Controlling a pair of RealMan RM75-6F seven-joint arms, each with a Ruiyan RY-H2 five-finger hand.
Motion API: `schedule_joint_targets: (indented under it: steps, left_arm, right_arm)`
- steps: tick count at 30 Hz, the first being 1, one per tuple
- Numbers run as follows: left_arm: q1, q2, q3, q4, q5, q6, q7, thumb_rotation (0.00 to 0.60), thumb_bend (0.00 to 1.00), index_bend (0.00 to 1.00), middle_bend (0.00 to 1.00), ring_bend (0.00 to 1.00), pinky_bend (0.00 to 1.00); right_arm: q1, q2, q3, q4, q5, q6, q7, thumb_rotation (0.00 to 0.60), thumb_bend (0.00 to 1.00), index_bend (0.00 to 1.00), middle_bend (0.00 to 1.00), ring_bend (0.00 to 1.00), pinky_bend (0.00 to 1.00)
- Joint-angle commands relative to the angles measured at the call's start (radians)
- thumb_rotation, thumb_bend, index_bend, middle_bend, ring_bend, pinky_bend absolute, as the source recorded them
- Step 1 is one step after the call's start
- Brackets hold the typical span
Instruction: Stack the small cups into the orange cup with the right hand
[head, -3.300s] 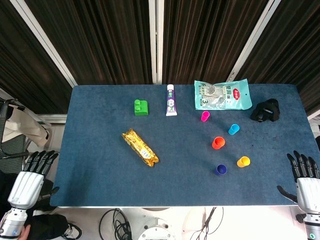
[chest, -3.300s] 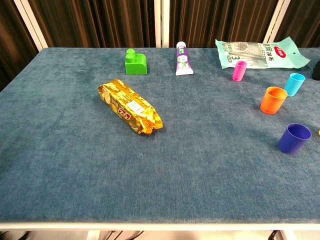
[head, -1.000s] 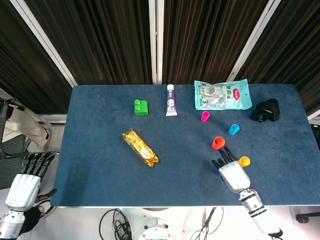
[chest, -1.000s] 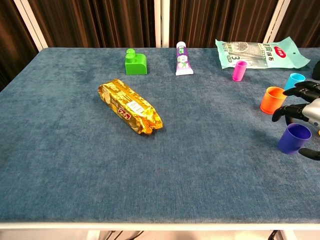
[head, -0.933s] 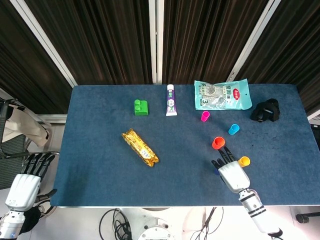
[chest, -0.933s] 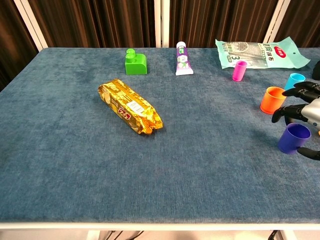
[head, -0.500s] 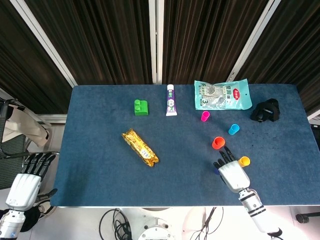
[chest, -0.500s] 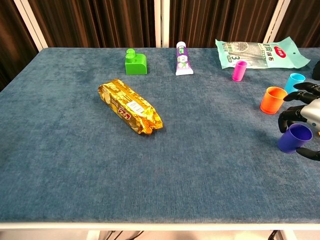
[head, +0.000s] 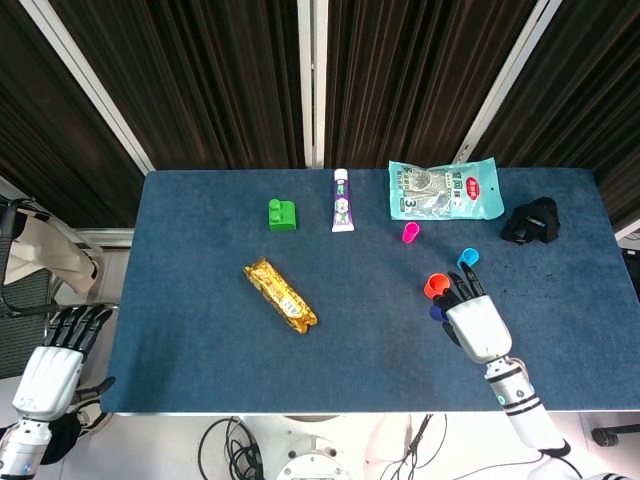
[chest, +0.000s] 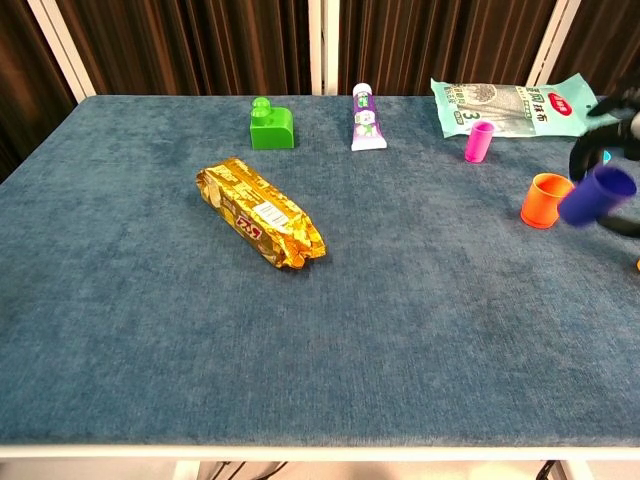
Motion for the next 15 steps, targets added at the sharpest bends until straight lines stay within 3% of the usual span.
schedule_joint_targets:
  steps: [1, 6, 15]
  left_arm:
    - [-0.001, 0.001, -0.001, 0.001, -0.001, 0.0, -0.003, 0.6, 0.0, 0.09, 0.05, 0.0, 0.0]
    - [-0.001, -0.002, -0.006, 0.01, -0.006, 0.004, -0.012, 0.6, 0.0, 0.1, 0.05, 0.0, 0.0]
    - [-0.005, -0.012, -0.012, 0.033, -0.02, -0.003, -0.034, 0.6, 0.0, 0.1, 0.05, 0.0, 0.0]
  right_arm:
    - [0.028, 0.012, 0.046, -0.012, 0.043, -0.006, -0.03, 0.6, 0.24, 0.51, 0.55, 0.16, 0.0]
    - [0.063, -0.005, 0.086, 0.022, 0.123, -0.052, -0.053, 0.6, 0.24, 0.51, 0.55, 0.16, 0.0]
    - [0.102, -0.071, 0.081, 0.105, 0.174, -0.093, -0.059, 0.6, 0.24, 0.51, 0.55, 0.16, 0.0]
